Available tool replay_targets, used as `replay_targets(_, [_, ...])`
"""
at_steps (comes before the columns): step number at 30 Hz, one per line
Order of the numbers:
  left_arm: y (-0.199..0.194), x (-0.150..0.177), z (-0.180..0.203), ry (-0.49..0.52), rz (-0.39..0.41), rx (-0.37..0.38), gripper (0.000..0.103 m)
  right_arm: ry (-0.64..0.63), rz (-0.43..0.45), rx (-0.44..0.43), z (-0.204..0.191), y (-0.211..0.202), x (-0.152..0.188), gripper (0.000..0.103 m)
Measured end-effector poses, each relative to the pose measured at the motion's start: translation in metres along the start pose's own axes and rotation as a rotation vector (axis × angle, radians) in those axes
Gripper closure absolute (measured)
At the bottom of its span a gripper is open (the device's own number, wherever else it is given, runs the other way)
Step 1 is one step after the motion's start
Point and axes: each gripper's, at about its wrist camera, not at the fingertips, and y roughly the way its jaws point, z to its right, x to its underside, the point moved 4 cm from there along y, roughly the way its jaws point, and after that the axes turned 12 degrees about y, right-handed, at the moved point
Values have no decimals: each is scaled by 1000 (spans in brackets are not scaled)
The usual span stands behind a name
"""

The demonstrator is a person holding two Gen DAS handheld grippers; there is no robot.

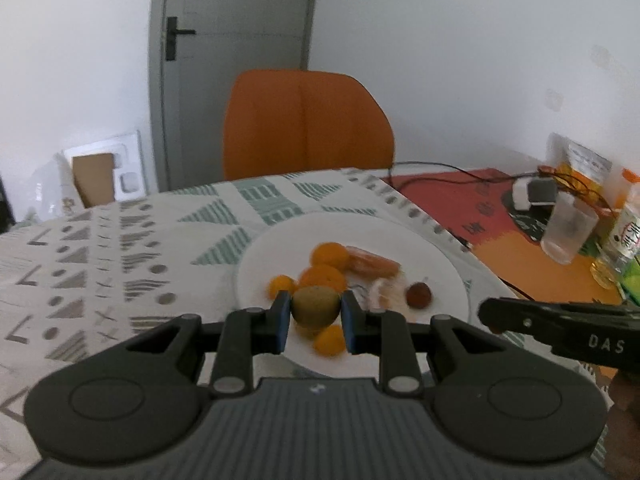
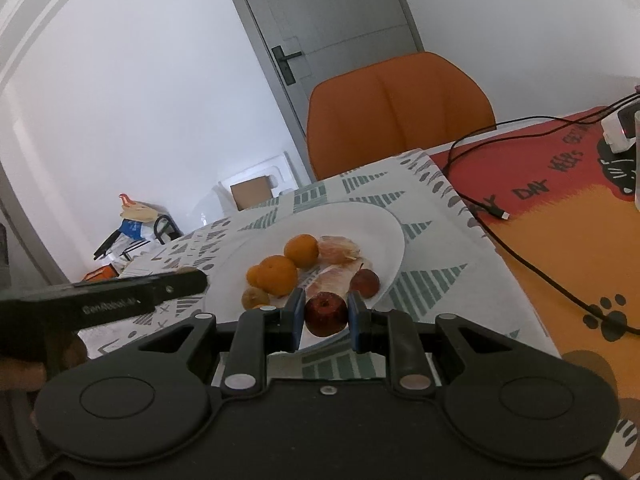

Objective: Organize fruits
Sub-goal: 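Carry the round fruit with the left gripper while the right gripper carries the plum to the plate, then open both grippers to release the round fruit and plum onto the plate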

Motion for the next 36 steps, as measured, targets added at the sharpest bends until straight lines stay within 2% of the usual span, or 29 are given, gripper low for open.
replay_targets(4, [7,2,14,18,-19,47,75,5,-1,5,1,4,-3,82])
replay_targets(7, [8,3,13,25,-24,43,75,1,-3,6,-2,8,-4,82])
replay_targets(9, [7,5,5,12,-26,25,71,-5,-7,5,-5,11,-3,82])
replay_targets(16, [-7,12,-30,-39,-32,-52,69,-29,-24,-19,-22,22,0,82])
replay_targets(21, [-22,17,-51,-61,-16,-106,53,-44,-34,-36,-34,30,3,82])
replay_targets(28, [-43,24,-75,-100,1,-162,52,-65,-52,-59,-50,41,7,82])
replay_targets(32, [-55,31,-84,-110,6,-192,45,-71,-64,-53,-54,51,10,82])
replay_targets(33, [-58,32,-86,-114,9,-202,43,-71,-66,-48,-54,53,11,81])
replay_targets(36, [-68,38,-93,-137,13,-226,40,-63,-64,-35,-53,55,11,71])
